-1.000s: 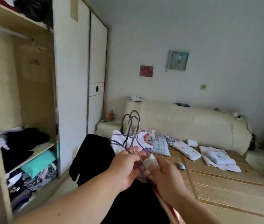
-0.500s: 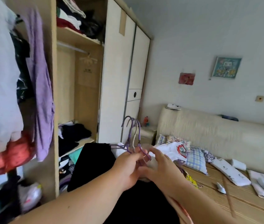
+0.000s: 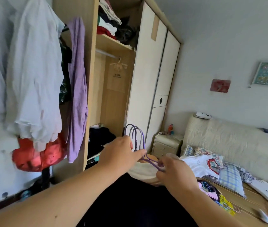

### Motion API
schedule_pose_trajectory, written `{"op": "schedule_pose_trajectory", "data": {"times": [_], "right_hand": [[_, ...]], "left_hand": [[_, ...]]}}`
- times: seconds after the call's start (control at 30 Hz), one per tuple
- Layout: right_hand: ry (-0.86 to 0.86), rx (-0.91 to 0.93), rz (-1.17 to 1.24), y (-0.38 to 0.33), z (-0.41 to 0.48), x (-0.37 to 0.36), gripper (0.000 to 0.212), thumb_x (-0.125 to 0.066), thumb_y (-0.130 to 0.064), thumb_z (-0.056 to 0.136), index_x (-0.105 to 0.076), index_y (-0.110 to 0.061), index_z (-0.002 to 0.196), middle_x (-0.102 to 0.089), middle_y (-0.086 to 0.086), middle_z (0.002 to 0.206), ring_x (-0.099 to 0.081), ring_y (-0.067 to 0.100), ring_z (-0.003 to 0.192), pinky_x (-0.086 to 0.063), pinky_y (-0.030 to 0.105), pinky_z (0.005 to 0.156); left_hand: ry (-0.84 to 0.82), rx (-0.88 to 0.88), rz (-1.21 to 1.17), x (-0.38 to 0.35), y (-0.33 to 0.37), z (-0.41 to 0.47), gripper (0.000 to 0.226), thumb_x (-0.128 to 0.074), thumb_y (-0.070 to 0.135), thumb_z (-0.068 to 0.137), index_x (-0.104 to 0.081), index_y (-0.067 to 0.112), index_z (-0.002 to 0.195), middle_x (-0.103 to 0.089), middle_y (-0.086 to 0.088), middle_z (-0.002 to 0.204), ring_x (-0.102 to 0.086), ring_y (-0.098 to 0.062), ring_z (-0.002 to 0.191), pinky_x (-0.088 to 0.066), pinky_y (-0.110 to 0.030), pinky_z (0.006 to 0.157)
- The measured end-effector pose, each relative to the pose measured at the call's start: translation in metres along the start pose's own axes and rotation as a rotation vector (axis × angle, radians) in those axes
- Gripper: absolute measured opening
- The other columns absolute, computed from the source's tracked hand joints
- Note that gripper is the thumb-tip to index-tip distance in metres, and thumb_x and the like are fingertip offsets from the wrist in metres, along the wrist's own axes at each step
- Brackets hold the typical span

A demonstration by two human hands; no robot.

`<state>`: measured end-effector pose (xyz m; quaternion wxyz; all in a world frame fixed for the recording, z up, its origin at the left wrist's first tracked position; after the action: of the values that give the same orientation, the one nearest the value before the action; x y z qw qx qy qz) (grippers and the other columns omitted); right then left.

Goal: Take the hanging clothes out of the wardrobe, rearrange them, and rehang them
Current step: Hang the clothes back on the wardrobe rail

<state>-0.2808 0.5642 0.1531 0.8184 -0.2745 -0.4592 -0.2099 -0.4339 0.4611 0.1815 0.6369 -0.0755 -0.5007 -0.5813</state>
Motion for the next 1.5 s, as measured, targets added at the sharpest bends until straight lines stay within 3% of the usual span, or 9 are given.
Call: {"op": "schedule_pose_trajectory", "data": {"times": [0.13,0.27,0.4,0.5,0.63,0.73,0.9,1.1,1.5], "right_hand": [[-0.019,0.011,-0.029,-0.033,0.036,-0.030,0.024,-0.058,-0.025,0.072,-0.058,-0.034,0.094,-0.038,-0.016,0.069,-0.044,0.011,0.074,-0.038,0.028,0.060],[-0.019,-0.036,-0.085,-0.060,0.078,-0.064,0.017,-0.054,-0.028,0.072,-0.043,-0.035,0.082,-0.046,-0.011,0.082,-0.044,0.014,0.073,-0.032,0.025,0.052],[-0.013,-0.078,-0.070,-0.084,0.119,-0.090,0.019,-0.057,-0.035,0.072,-0.043,-0.038,0.085,-0.050,-0.013,0.083,-0.048,0.013,0.075,-0.032,0.026,0.054],[-0.008,-0.138,0.020,-0.091,0.142,-0.106,0.035,-0.059,-0.047,0.070,-0.047,-0.045,0.103,-0.052,-0.017,0.086,-0.053,0.011,0.077,-0.043,0.024,0.060],[-0.033,-0.152,0.140,-0.103,0.174,-0.125,0.067,-0.059,-0.057,0.066,-0.025,-0.058,0.124,-0.058,-0.017,0.108,-0.060,0.011,0.092,-0.053,0.035,0.077],[-0.109,-0.168,0.153,-0.102,0.197,-0.139,0.075,-0.061,-0.058,0.066,-0.021,-0.057,0.129,-0.062,-0.014,0.101,-0.061,0.010,0.086,-0.053,0.031,0.077],[-0.118,-0.185,0.119,-0.100,0.238,-0.160,0.073,-0.057,-0.046,0.068,-0.024,-0.050,0.133,-0.061,-0.010,0.088,-0.061,0.011,0.073,-0.055,0.030,0.067],[-0.024,-0.202,0.135,-0.065,0.307,-0.180,0.065,-0.056,-0.044,0.069,-0.032,-0.049,0.129,-0.062,-0.013,0.094,-0.059,0.009,0.079,-0.053,0.029,0.067],[-0.113,-0.140,0.091,0.051,0.539,-0.198,0.065,-0.059,-0.048,0.069,-0.034,-0.055,0.128,-0.060,-0.015,0.096,-0.059,0.002,0.076,-0.052,0.020,0.068]], "left_hand": [[-0.234,0.036,-0.227,-0.011,-0.040,0.051,0.054,-0.055,0.065,0.075,-0.055,0.019,0.103,-0.062,0.001,0.097,-0.060,-0.018,0.091,-0.046,-0.036,0.080],[-0.298,0.132,-0.787,-0.019,-0.079,0.106,0.046,-0.060,0.061,0.065,-0.065,0.016,0.076,-0.069,-0.006,0.089,-0.063,-0.021,0.089,-0.047,-0.037,0.087],[-0.384,0.208,-1.140,-0.024,-0.111,0.158,0.015,-0.058,0.009,0.088,-0.067,0.016,0.079,-0.072,-0.005,0.076,-0.067,-0.020,0.074,-0.045,-0.019,0.052],[-0.465,0.205,-1.226,-0.020,-0.122,0.190,0.019,-0.053,-0.002,0.088,-0.066,0.012,0.089,-0.072,-0.001,0.070,-0.067,-0.012,0.066,-0.044,-0.018,0.049],[-0.492,0.151,-1.332,-0.013,-0.125,0.225,0.027,-0.047,-0.004,0.092,-0.065,0.015,0.098,-0.069,0.001,0.079,-0.064,-0.008,0.073,-0.044,-0.016,0.050],[-0.446,0.075,-1.278,-0.009,-0.132,0.258,0.025,-0.044,-0.005,0.095,-0.062,0.013,0.095,-0.066,-0.001,0.086,-0.061,-0.011,0.078,-0.044,-0.012,0.051],[-0.471,0.016,-1.077,-0.029,-0.146,0.312,0.024,-0.039,0.004,0.099,-0.054,0.022,0.092,-0.070,0.010,0.083,-0.064,-0.005,0.080,-0.033,-0.026,0.063],[-0.424,0.118,-1.099,-0.082,-0.165,0.387,0.019,-0.041,0.010,0.100,-0.054,0.021,0.092,-0.071,0.010,0.075,-0.063,-0.012,0.081,-0.035,-0.027,0.060],[-0.304,0.227,-1.084,-0.186,-0.168,0.606,0.020,-0.038,0.012,0.101,-0.049,0.018,0.086,-0.067,0.001,0.075,-0.059,-0.011,0.067,-0.035,-0.023,0.055]]}}
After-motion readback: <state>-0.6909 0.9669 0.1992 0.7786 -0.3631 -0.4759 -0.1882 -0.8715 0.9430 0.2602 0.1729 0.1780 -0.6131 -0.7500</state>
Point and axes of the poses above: each hand's wrist, its own z-axis towards the middle knuckle, its own x-axis out of the back of the hand, y = z × x, the point moved 7 cm from there along z, towards the middle knuckle
